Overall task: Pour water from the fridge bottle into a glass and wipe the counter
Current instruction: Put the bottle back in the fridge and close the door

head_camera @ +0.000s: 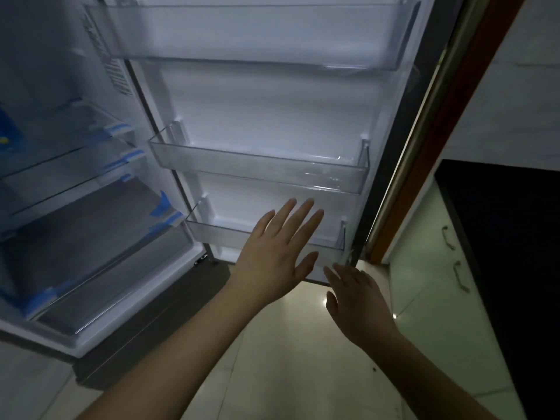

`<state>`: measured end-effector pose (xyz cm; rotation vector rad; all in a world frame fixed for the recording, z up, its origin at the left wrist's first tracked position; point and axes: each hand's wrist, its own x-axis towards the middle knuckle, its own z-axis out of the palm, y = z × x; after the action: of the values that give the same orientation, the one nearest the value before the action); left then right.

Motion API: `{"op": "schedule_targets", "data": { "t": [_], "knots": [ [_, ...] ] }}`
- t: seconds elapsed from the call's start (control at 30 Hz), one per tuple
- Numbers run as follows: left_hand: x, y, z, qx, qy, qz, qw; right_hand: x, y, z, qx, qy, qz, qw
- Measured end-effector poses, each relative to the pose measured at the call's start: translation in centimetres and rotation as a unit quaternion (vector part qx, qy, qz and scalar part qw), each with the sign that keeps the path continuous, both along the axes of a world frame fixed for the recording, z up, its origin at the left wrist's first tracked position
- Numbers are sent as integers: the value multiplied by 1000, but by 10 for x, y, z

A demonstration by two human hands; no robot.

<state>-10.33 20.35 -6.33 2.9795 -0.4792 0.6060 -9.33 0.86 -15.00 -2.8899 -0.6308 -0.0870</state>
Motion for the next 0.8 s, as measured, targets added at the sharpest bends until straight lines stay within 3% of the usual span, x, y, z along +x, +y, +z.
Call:
{"op": "schedule_targets", "data": {
  "t": [0.33, 0.53, 0.8],
  "knots": [
    [77, -73, 21, 15, -62, 82, 995, 49, -59, -4, -14, 16, 39, 999],
    [82, -80, 26, 19, -113, 109, 987, 74, -67, -10, 28, -32, 94, 995],
    [71, -78, 22, 1, -120, 124, 985, 87, -58, -25, 16, -8, 168, 986]
  ]
}}
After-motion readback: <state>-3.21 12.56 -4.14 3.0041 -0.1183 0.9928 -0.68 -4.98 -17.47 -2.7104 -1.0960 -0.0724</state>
